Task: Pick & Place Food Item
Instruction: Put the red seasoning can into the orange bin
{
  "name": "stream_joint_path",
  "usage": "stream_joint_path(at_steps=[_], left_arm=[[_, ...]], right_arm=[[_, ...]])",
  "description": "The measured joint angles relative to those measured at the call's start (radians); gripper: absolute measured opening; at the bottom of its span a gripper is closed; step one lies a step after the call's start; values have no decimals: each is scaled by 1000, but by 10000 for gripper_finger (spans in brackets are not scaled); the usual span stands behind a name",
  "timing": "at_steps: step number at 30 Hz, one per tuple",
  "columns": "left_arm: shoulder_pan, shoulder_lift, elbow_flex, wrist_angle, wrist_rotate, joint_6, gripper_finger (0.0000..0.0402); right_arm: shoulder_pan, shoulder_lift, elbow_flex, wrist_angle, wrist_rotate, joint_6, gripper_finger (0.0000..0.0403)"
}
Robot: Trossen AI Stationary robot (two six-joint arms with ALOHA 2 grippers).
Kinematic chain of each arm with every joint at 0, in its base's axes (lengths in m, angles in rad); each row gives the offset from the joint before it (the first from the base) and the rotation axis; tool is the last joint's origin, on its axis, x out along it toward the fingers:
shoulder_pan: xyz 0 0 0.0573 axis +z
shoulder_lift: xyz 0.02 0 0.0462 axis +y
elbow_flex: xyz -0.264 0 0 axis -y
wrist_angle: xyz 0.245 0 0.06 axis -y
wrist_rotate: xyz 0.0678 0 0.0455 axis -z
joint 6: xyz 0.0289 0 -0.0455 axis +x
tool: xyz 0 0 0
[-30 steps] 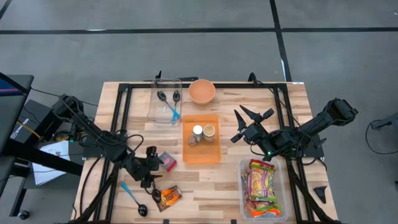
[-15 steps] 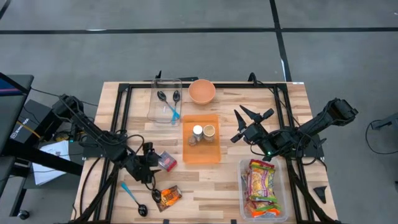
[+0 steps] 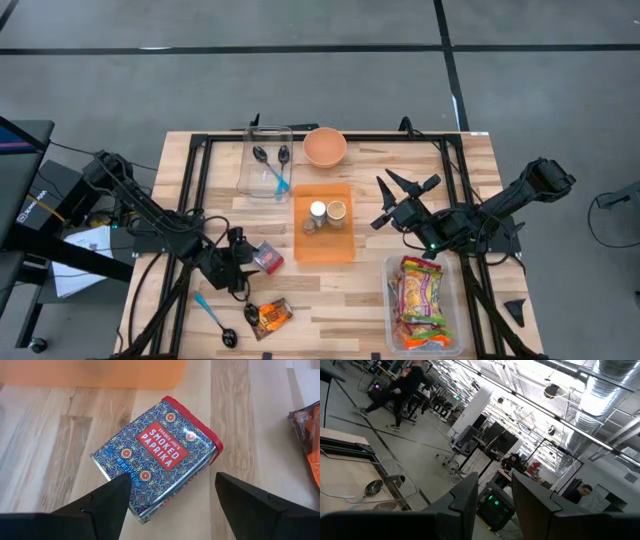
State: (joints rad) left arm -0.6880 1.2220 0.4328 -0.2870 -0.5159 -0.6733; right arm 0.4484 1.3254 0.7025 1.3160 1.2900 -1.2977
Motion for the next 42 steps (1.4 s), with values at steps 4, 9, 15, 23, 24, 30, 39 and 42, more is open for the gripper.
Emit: stream_joint_path(at_steps=[4, 9, 15, 23, 24, 30, 39, 42], left_arm=[[0, 0, -1, -8, -1, -20, 285], [-15, -54, -8, 31, -20, 9, 285], [-16, -122, -8, -34, -36, -1, 285], [-20, -104, -7, -31, -19, -27, 285], [-20, -100, -7, -29, -16, -34, 285], [-20, -80, -5, -27, -17, -42, 285], [-19, -78, -6, -143, -6, -122, 285], [-20, -79, -10, -141, 0, -134, 285]], right_arm=[[0, 0, 0, 0, 0, 0, 115], [0, 0, 0, 0, 0, 0, 115], [0, 0, 0, -2, 1, 1, 115], [0, 0, 0, -7, 5, 8, 115], [0, 0, 0, -7, 5, 8, 115], [0, 0, 0, -7, 5, 8, 115], [0, 0, 0, -7, 5, 8, 115], [0, 0, 0, -7, 5, 8, 115]])
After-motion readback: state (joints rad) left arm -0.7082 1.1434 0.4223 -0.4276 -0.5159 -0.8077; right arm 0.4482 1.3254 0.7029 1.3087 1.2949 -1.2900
